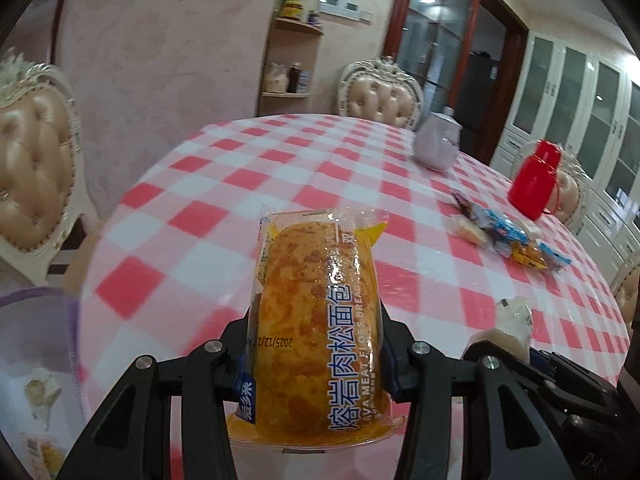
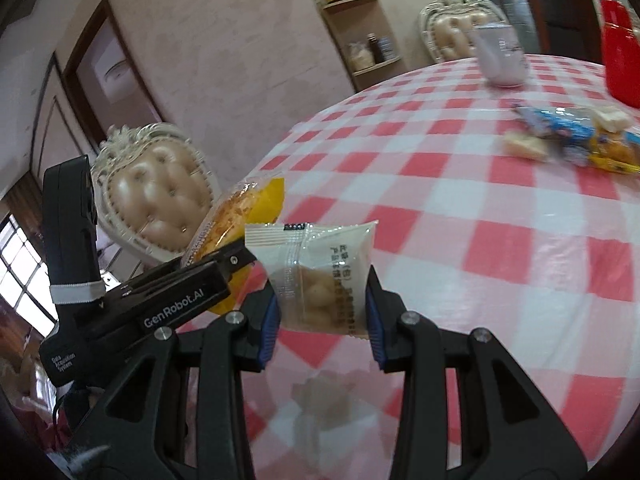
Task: Organize snacks
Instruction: 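Carry both packets over the purple-rimmed box and open both tools to drop them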
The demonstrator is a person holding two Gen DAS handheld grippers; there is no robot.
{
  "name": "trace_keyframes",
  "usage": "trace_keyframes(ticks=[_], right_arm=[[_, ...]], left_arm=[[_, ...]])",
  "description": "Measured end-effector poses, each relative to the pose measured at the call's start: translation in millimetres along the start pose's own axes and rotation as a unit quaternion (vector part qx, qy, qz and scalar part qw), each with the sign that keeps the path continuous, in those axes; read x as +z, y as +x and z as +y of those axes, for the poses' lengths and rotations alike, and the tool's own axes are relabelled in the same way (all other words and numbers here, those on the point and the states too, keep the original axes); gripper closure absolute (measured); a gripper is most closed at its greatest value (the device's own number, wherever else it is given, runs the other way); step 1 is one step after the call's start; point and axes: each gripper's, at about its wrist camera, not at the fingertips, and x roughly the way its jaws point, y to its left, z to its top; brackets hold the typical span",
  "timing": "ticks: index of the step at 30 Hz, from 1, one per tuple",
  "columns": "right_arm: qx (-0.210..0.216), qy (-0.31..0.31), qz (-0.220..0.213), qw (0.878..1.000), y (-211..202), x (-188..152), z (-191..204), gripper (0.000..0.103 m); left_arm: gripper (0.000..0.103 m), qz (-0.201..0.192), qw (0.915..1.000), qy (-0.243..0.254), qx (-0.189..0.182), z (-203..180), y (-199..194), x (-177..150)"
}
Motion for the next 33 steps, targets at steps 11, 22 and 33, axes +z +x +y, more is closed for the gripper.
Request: trace_keyframes(ticks=[11,22,33], right_arm=[[0.061,-0.04,0.039,0.997,37,-11,62,0.062],[0.134,-0.123,0.092,0.979,71,-37,147,0.062],[0.192,-0.216,0.145,0.946,84,-77,211,0.061]], left_arm=[[0.054,-0.014,0.9975,-0.028,0.064,75,-39,-12],[0.054,-0.005,0.9854,-0.066,0.157,154,-71,-38],[0.054,0.019,0.9629,-0.116,0.243,230,-93,-62]])
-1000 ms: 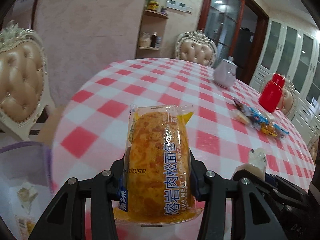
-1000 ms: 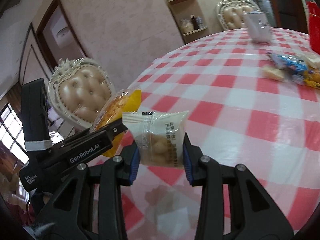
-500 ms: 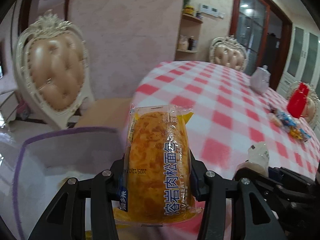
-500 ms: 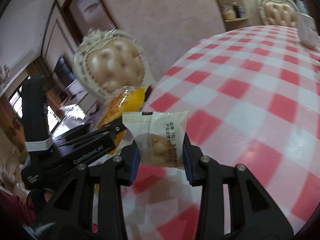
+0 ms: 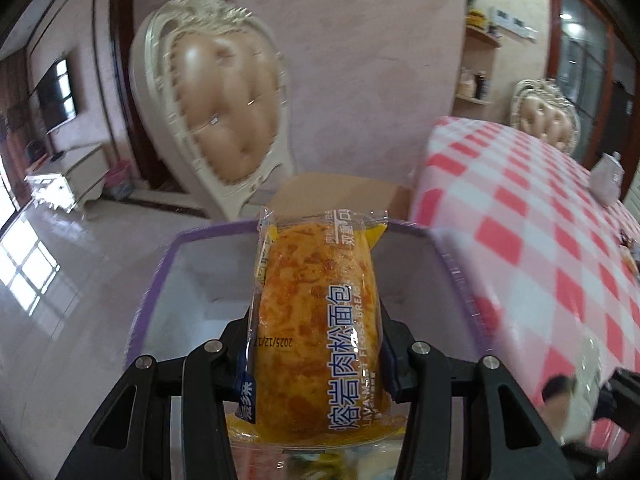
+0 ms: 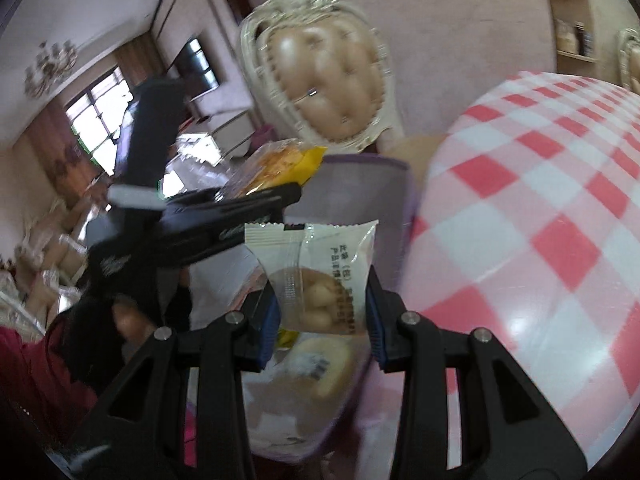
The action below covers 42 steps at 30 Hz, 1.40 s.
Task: Organize snacks
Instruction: 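Carry both packets over the purple-rimmed box and open both tools to drop them, then move both open tools back over the snack pile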
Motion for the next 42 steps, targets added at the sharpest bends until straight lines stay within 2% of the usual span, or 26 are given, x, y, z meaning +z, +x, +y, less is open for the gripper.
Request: trace_keyframes(ticks=[5,7,8,10,14,16,19,22,24,25,26,28,30,32,33,35,36,38,40,42], right_arm=[[0.035,-0.03,0.026,0.999,8,-5,16,0.059],[0.045,-0.02,0.025,0.998,5,-5,13,0.043],[0.044,-0.014,0.019,0.999,2,-4,10,0.031],[0.039,-0.001,0.001,0.999,-9,-1,0,0.029],[0.013,0.023,-0.029,0.999,-35,1,-28,0.029],[-0.017,0.04,-0.043,0.998,-55,-3,-50,0.029],[-0.067,0.084,-0.061,0.992,-91,-19,-90,0.027],[-0.123,0.134,-0.078,0.98,-133,-40,-132,0.026],[-0.169,0.175,-0.085,0.966,-169,-59,-166,0.026],[-0.19,0.188,-0.089,0.959,-186,-65,-179,0.026],[-0.22,0.211,-0.099,0.947,-208,-76,-196,0.026],[-0.25,0.245,-0.118,0.929,-242,-92,-221,0.026],[-0.291,0.285,-0.141,0.902,-281,-113,-249,0.026],[-0.341,0.321,-0.158,0.869,-316,-132,-274,0.026],[-0.361,0.34,-0.167,0.852,-334,-142,-288,0.026],[-0.379,0.374,-0.187,0.825,-363,-159,-310,0.026],[-0.379,0.39,-0.2,0.815,-376,-168,-319,0.026],[-0.374,0.419,-0.221,0.797,-398,-185,-339,0.026],[-0.373,0.443,-0.237,0.78,-414,-198,-358,0.026],[-0.352,0.466,-0.266,0.767,-426,-207,-374,0.026]], left_arm=[[0.052,0.009,0.9992,-0.017,0.034,15,5,0],[0.045,0.011,0.9983,-0.034,0.047,17,4,2],[0.04,0.008,0.9981,-0.038,0.048,17,2,3],[0.024,-0.007,0.9979,-0.039,0.05,10,-5,6],[0.02,-0.04,0.998,-0.007,0.048,-21,-20,14],[0.02,-0.047,0.9985,0.009,0.026,-44,-26,17],[0.02,-0.039,0.9975,0.038,-0.044,-96,-30,16],[0.02,-0.018,0.988,0.085,-0.127,-160,-34,9],[0.02,0.008,0.9739,0.122,-0.191,-212,-40,3],[0.02,0.022,0.9608,0.147,-0.234,-248,-45,-2],[0.02,0.031,0.953,0.158,-0.257,-268,-48,-5],[0.02,0.064,0.931,0.186,-0.308,-324,-55,-17],[0.02,0.086,0.9136,0.206,-0.34,-378,-58,-30],[0.02,0.089,0.9087,0.217,-0.345,-418,-56,-35],[0.02,0.092,0.9094,0.215,-0.344,-437,-54,-36],[0.02,0.098,0.9125,0.188,-0.35,-476,-49,-36],[0.02,0.098,0.9134,0.178,-0.353,-487,-44,-34],[0.02,0.095,0.9206,0.139,-0.352,-507,-40,-33],[0.02,0.081,0.9219,0.112,-0.362,-515,-37,-35],[0.02,0.071,0.9221,0.115,-0.363,-521,-39,-37]])
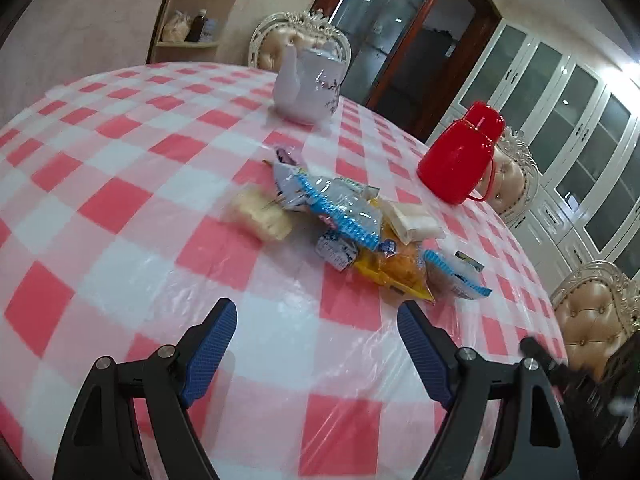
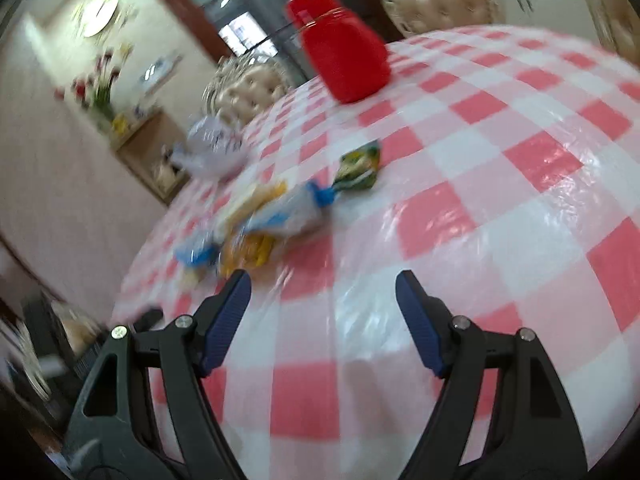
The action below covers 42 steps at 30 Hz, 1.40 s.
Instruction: Organize snacks
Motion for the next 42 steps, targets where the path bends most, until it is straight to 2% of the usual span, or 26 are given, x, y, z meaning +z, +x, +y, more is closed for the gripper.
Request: trace_keyframes(ticks=[2,6,9,12,14,17,18,19,20,21,26,29,32,35,37,39,40,42], right_arm=[[0.021,0.027,-0.006,0.999,10,15,-4,0.026],[0.031,0.047,-0.003,0.998,41,33,3,0.026],[0.023,0.053,0.003,0.998,67,40,16,0.026],[-0.01,0.048,0.009,0.999,96,48,32,0.024],[-0.051,0.014,0.028,0.998,112,46,49,0.023],[-0.121,-0.068,0.066,0.988,135,32,72,0.022],[-0.131,-0.088,0.055,0.986,133,27,75,0.022],[-0.145,-0.106,0.062,0.982,131,25,78,0.025],[-0.143,-0.117,0.064,0.981,126,23,77,0.035],[-0.132,-0.117,0.062,0.982,121,21,73,0.041],[-0.083,-0.086,0.076,0.99,80,4,50,0.044],[-0.054,-0.076,0.103,0.99,62,-16,51,0.038],[-0.017,-0.086,0.134,0.987,41,-42,64,0.018],[0.037,-0.122,0.16,0.979,19,-62,79,0.017],[0.014,-0.17,0.134,0.976,2,-63,86,0.017],[-0.063,-0.204,0.075,0.974,-14,-55,83,0.016],[-0.082,-0.2,0.061,0.974,-16,-50,78,0.015],[-0.074,-0.152,0.056,0.984,-15,-41,64,0.011]], left_arm=[[0.02,-0.008,0.9999,0.008,-0.002,1,-2,-1],[0.02,-0.057,0.9982,-0.014,0.005,15,-17,4],[0.019,-0.062,0.9973,-0.039,-0.007,24,-18,6],[0.019,-0.046,0.9982,-0.038,-0.009,24,-12,5],[0.019,-0.035,0.9986,-0.037,-0.013,25,-9,3],[0.019,-0.032,0.9989,-0.031,-0.014,24,-9,2],[0.019,-0.033,0.9989,-0.031,-0.014,23,-9,2],[0.019,-0.033,0.999,-0.029,-0.013,23,-9,2],[0.019,-0.032,0.999,-0.028,-0.011,24,-9,3],[0.019,-0.032,0.9991,-0.028,-0.008,25,-8,3],[0.019,-0.036,0.998,-0.052,0.003,39,-8,9],[0.019,-0.036,0.9966,-0.074,0.007,50,-8,13],[0.019,-0.032,0.9956,-0.088,0.01,55,-6,14],[0.019,-0.036,0.9956,-0.086,0.01,55,-7,14],[0.019,-0.039,0.9958,-0.082,0.01,55,-8,15],[0.019,-0.04,0.9958,-0.081,0.011,55,-8,15],[0.019,-0.039,0.9958,-0.082,0.012,55,-8,15],[0.019,-0.036,0.996,-0.081,0.012,54,-7,15]])
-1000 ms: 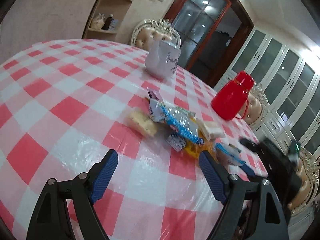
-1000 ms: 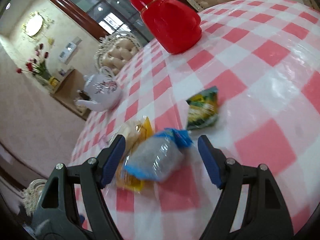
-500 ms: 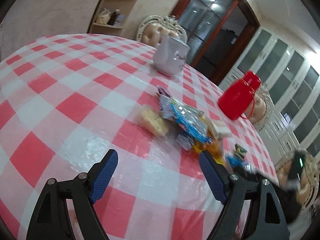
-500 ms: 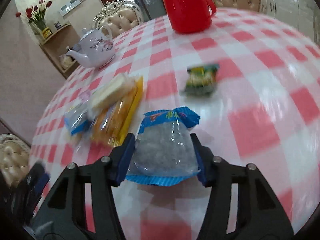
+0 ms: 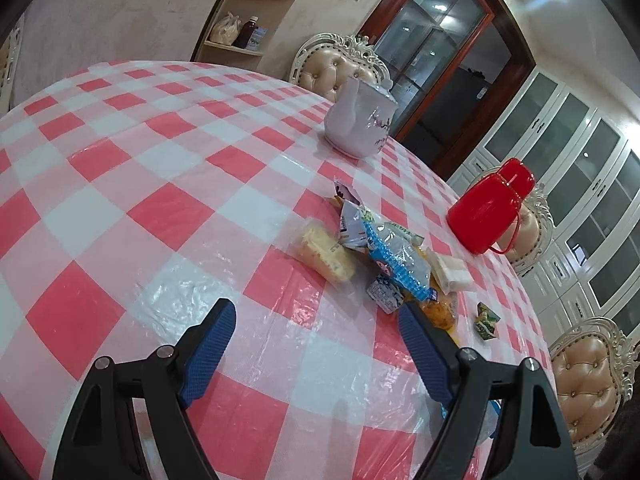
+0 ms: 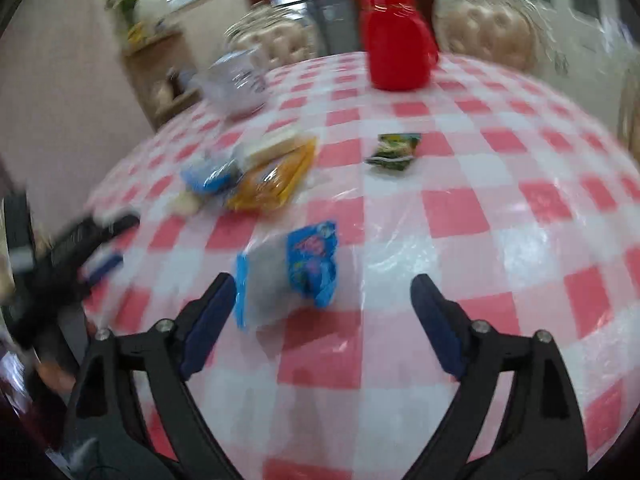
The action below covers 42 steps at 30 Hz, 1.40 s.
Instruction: Organize snacks
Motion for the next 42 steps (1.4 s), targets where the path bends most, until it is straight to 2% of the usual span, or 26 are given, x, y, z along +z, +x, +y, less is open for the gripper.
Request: trace_keyframes(ticks=[2,6,10,12,16,17,18,19,21,23,27,29,32,33,35,37,39,40,42], right_arm=[[0.022,0.017,0.023,0.999,15,3,2,0.01],[-0.016,-0.064,0.041,0.997,37,8,38,0.01],[-0.061,-0.147,0.071,0.985,64,2,57,0.01],[-0.068,-0.164,0.088,0.98,75,-1,55,0.01],[-0.044,-0.153,0.081,0.984,73,4,43,0.01],[-0.037,-0.153,0.076,0.985,73,4,41,0.014],[-0.03,-0.154,0.074,0.985,71,4,40,0.023],[-0.032,-0.155,0.074,0.985,70,4,39,0.026],[-0.036,-0.156,0.061,0.985,64,3,39,0.04],[-0.033,-0.141,0.052,0.988,57,5,37,0.045],[-0.026,-0.11,0.053,0.992,62,9,33,0.045],[-0.023,-0.101,0.05,0.993,62,9,33,0.045],[-0.018,-0.093,0.051,0.994,64,10,31,0.045],[-0.016,-0.091,0.052,0.994,64,10,31,0.045],[-0.011,-0.083,0.053,0.995,65,11,29,0.045],[-0.01,-0.08,0.054,0.995,66,12,28,0.044],[-0.011,-0.08,0.055,0.995,67,12,29,0.044],[-0.011,-0.081,0.055,0.995,67,12,29,0.044],[-0.01,-0.079,0.055,0.995,67,12,29,0.044]], left_arm=[[0.019,0.005,1.0,0.007,0.001,-3,2,-2],[0.019,0.004,0.9999,0.016,-0.001,-6,1,-3],[0.019,0.008,0.9999,0.006,-0.002,-2,2,-2],[0.019,0.011,0.9999,0.003,0.001,-1,3,-2],[0.019,0.011,0.9999,0.007,0.002,-2,4,-3],[0.019,0.01,0.9999,0.01,0.003,-3,5,-3],[0.019,0.011,0.9999,0.012,0.003,-4,5,-3],[0.019,0.013,0.9998,0.016,0.003,-5,7,-3],[0.019,0.018,0.9996,0.02,0.002,-7,9,-4],[0.019,0.019,0.9997,0.014,-0.002,-8,12,-3],[0.016,0.007,0.9999,0.0,-0.014,-24,20,11],[0.016,-0.001,1.0,-0.002,-0.008,-34,28,19],[0.016,0.008,0.9993,-0.035,-0.002,-47,53,35],[0.016,0.028,0.9991,-0.029,0.014,-56,68,41],[0.016,0.052,0.9984,-0.005,0.021,-70,89,46],[0.016,0.071,0.9947,0.039,0.063,-85,112,44],[0.016,0.058,0.9908,0.09,0.083,-97,121,40],[0.024,0.06,0.9888,0.108,0.083,-100,126,39],[0.046,0.068,0.9876,0.131,0.052,-102,127,37]])
